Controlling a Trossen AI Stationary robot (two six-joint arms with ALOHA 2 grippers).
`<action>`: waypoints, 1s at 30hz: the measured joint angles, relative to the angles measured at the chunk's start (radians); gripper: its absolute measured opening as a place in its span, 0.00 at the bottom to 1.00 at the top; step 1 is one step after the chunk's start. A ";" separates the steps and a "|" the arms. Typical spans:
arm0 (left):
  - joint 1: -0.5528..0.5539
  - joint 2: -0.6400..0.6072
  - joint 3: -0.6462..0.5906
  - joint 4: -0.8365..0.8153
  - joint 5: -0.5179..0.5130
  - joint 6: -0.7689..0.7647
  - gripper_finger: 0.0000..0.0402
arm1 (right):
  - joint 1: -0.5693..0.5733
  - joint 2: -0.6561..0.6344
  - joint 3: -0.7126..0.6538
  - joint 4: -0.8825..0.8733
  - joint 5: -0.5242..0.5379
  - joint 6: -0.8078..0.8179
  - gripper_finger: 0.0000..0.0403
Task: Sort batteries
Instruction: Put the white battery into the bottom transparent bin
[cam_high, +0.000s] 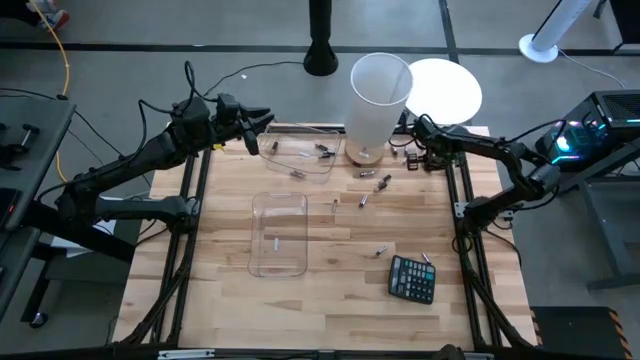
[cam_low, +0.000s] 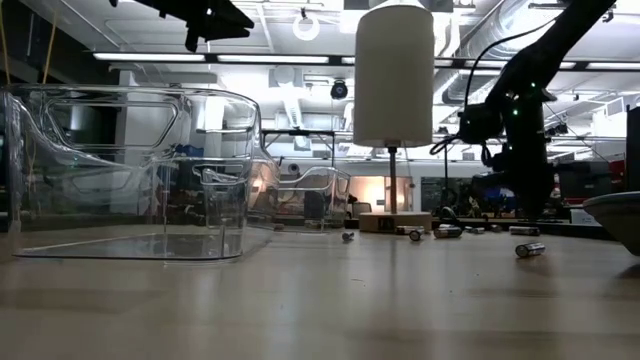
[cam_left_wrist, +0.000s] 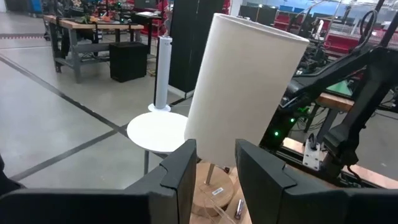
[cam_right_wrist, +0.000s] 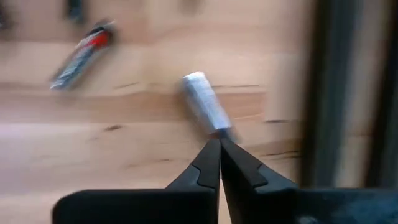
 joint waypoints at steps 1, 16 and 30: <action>0.000 0.000 0.000 0.000 0.000 0.000 0.26 | -0.002 0.000 -0.013 0.029 -0.032 -0.002 0.04; 0.000 0.000 0.000 0.000 0.000 -0.001 0.26 | 0.025 0.009 0.014 0.021 0.034 -0.026 0.46; 0.000 0.000 0.000 -0.001 -0.001 -0.018 0.26 | 0.099 0.153 0.018 0.017 0.225 0.017 0.45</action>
